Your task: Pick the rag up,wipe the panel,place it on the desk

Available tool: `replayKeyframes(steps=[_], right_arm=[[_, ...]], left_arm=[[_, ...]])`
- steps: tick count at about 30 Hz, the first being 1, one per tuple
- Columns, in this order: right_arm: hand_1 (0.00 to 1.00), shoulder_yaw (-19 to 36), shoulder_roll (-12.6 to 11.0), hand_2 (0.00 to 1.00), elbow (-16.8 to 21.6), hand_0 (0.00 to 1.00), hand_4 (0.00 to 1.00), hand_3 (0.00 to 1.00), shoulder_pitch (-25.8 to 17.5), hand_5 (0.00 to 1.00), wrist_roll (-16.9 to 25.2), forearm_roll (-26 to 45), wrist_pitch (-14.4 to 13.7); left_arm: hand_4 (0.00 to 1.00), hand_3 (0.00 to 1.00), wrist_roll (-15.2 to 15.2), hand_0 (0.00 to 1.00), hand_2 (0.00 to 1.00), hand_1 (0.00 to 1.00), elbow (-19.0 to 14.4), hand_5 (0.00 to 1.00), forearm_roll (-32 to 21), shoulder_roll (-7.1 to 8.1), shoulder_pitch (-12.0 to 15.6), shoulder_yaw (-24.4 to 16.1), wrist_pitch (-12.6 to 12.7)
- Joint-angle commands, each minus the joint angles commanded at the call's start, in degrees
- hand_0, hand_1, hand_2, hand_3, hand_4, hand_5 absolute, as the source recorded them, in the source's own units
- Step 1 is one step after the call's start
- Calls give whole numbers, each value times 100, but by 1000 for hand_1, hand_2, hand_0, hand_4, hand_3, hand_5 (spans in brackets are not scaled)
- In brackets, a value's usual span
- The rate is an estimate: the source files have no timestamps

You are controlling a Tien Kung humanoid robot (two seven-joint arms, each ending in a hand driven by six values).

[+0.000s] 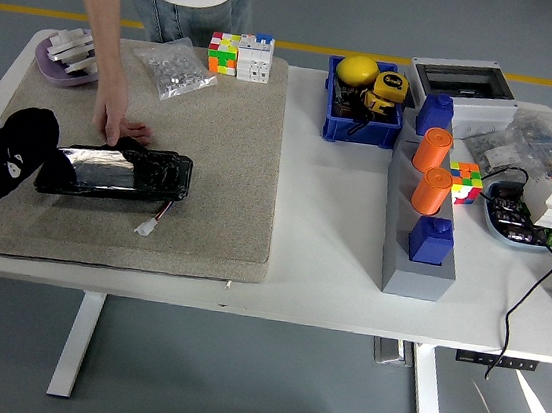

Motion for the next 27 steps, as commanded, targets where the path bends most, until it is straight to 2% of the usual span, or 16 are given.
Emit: replayKeyframes(steps=[10,20,27], right_arm=[[648,100,-19,688,0,769,998,590,6,502,-20,-60,-13],[648,158,-34,687,0,768,998,591,30,502,-13,-110,-12],[648,200,-52,688,0,767,998,593,49,508,-5,-144,-11]], left_arm=[[2,426,11,261,599,106,-101,2,-51,-100,-49,385,71],[2,427,-59,261,602,107,-367,2,-118,-334,-68,779,168],[2,427,-69,261,599,108,-384,2,-203,-373,-127,1221,185]])
